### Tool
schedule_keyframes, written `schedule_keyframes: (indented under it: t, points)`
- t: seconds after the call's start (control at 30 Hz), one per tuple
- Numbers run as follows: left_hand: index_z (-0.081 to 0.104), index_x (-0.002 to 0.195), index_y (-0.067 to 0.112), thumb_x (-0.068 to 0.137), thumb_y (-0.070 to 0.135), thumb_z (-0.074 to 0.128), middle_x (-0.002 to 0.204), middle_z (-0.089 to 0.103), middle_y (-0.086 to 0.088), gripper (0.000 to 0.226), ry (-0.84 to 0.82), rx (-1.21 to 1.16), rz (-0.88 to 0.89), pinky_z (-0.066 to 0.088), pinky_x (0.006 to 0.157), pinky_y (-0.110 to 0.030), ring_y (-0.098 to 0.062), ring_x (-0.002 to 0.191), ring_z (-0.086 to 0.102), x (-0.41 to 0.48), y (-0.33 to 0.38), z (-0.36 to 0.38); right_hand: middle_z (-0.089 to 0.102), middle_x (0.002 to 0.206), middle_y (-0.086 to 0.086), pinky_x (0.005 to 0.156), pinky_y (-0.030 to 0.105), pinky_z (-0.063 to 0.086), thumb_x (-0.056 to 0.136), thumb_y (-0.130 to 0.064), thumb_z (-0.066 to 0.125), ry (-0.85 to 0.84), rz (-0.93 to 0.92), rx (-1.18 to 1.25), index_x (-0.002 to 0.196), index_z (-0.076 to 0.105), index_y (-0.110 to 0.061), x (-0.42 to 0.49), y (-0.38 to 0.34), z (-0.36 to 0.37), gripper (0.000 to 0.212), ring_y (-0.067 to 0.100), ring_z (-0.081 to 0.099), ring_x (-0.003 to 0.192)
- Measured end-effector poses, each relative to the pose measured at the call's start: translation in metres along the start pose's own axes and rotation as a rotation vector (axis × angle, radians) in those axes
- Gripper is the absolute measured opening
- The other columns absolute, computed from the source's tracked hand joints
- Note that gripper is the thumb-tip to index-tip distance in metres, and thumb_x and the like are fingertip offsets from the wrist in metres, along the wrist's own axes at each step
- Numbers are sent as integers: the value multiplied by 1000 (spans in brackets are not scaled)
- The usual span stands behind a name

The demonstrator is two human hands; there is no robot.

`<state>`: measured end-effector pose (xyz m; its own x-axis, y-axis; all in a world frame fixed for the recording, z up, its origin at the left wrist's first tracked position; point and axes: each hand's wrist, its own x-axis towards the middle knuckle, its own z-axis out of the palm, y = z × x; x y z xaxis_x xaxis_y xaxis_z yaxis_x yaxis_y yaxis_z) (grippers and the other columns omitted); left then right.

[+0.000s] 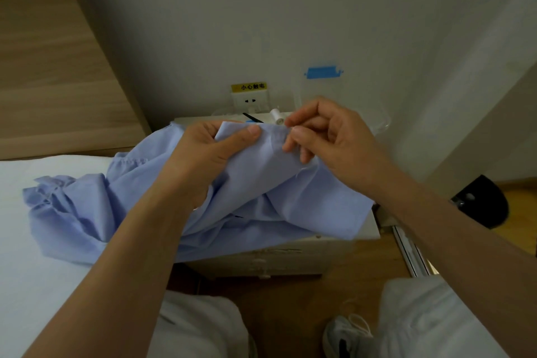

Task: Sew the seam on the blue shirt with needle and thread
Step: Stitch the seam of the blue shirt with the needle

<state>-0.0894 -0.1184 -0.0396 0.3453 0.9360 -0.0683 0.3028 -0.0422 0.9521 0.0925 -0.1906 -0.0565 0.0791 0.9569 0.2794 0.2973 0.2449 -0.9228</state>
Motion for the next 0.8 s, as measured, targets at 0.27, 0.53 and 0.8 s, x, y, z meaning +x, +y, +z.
schedule_keyframes:
  t: [0.27,0.53,0.8]
  points:
    - [68,76,24,90,29,61,57,67,10,16,-28,-30,0,48,49,-12,1,53,62,-4,4,2,40,40,5,48,14,35,94,-9,59,-5,-57,-102,99,75,-13,-4,-1,-2,16,8,34,38]
    - [69,76,20,89,27,61,57,68,7,17,-34,-48,-11,48,49,-13,-1,53,62,-7,6,2,32,40,0,47,15,32,95,-7,58,-49,-46,-99,102,74,-12,-5,-2,-4,18,8,28,38]
    - [68,72,21,89,25,62,56,68,7,18,-54,-43,-7,47,47,-13,-1,52,62,-10,10,2,31,41,-4,46,14,34,95,-8,57,-67,-4,-144,102,73,-13,-5,-2,-5,18,8,29,39]
